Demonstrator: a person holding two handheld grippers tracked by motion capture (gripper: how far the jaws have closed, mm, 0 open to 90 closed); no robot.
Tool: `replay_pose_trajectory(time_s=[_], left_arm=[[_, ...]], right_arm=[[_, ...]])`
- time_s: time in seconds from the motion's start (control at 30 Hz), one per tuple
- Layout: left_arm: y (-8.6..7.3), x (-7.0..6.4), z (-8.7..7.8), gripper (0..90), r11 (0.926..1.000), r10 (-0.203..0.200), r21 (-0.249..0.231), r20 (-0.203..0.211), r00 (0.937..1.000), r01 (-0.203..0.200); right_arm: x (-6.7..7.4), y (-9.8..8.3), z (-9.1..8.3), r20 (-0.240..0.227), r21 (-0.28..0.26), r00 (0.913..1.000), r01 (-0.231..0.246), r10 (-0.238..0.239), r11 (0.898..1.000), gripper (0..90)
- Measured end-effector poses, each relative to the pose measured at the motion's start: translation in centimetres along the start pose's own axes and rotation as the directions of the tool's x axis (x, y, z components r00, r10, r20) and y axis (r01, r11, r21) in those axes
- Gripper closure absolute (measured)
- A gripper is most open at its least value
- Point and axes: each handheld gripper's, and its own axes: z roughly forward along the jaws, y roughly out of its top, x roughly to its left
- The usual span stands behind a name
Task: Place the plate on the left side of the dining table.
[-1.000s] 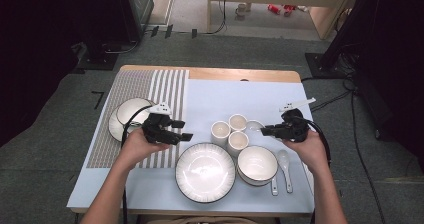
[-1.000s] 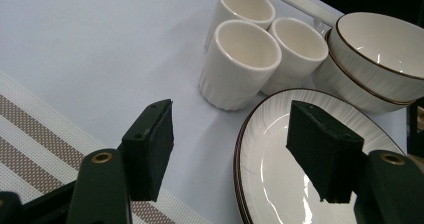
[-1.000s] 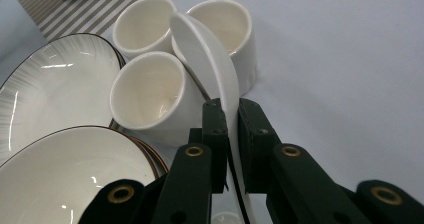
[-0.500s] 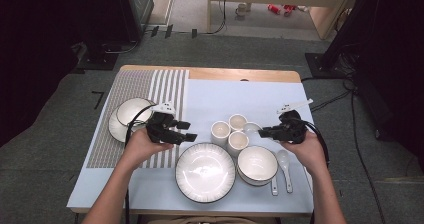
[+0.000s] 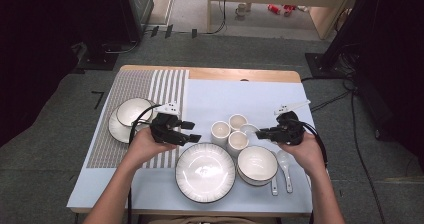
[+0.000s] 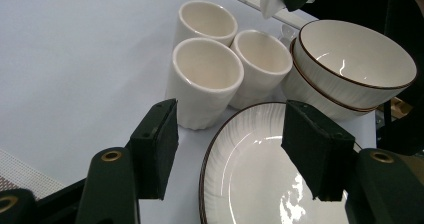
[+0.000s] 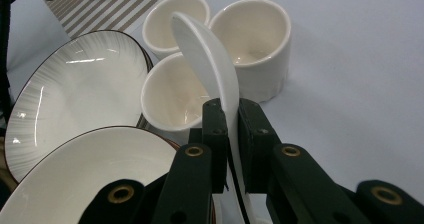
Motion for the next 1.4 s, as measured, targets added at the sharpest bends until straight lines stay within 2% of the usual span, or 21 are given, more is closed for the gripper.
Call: replay_pose_trajectory(time_s=[0.13,0.77,1.4], left_arm=[[0.3,-0.4,0.1,40.6,0.9999,0.015,0.000,0.003,0.9999,-0.015],[0.9,-1.4,1.2,43.0,0.9993,0.036,0.010,0.032,0.9988,-0.036],[1.3,-1.9,1.9,42.6,0.9990,0.036,0.023,0.046,0.9983,-0.037]], right_arm=[[0.3,0.1,0.0,-0.004,0.001,0.9999,0.010,-0.010,1.000,83.4],[1.6,0.7,0.2,-0.023,0.007,0.9992,0.032,-0.032,0.999,83.4],[3.4,1.4,0.5,-0.048,0.020,0.9966,0.068,-0.067,0.997,83.5]])
